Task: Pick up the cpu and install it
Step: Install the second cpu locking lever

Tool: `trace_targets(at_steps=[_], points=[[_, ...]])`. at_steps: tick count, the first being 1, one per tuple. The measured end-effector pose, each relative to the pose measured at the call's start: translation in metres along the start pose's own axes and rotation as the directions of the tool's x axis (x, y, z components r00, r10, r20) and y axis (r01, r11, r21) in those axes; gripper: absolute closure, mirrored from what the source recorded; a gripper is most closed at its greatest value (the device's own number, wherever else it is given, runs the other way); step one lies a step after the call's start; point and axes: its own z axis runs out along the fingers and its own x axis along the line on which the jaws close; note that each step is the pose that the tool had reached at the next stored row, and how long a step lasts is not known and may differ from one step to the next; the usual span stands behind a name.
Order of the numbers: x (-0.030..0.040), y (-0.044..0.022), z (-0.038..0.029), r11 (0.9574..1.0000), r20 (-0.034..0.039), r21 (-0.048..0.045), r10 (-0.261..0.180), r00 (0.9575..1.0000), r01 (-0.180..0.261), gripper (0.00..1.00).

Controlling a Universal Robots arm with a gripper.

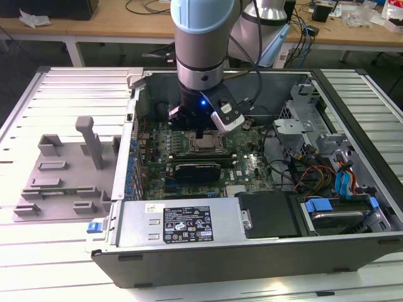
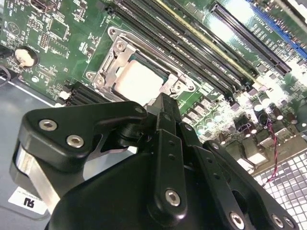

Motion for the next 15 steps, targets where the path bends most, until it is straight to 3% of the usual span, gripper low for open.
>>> trace_targets(at_steps=[2, 3, 4, 6, 15], points=[[-0.0003, 0.0018, 0.0004, 1.0, -0.0004, 0.0039, 0.0, 1.0, 0.0, 0.89], [-0.0009, 0.0036, 0.0009, 0.9999, -0.001, 0.0121, 0.0, 1.0, 0.0, 0.89], [-0.0038, 0.004, 0.0022, 0.9996, -0.0012, 0.0292, 0.007, 1.0, -0.007, 0.89], [-0.0093, 0.0035, 0.0042, 0.999, 0.0016, 0.0371, 0.025, 0.9997, -0.025, 0.89], [-0.0201, 0.013, 0.0084, 0.997, 0.0069, 0.0511, 0.058, 0.9983, -0.058, 0.89]])
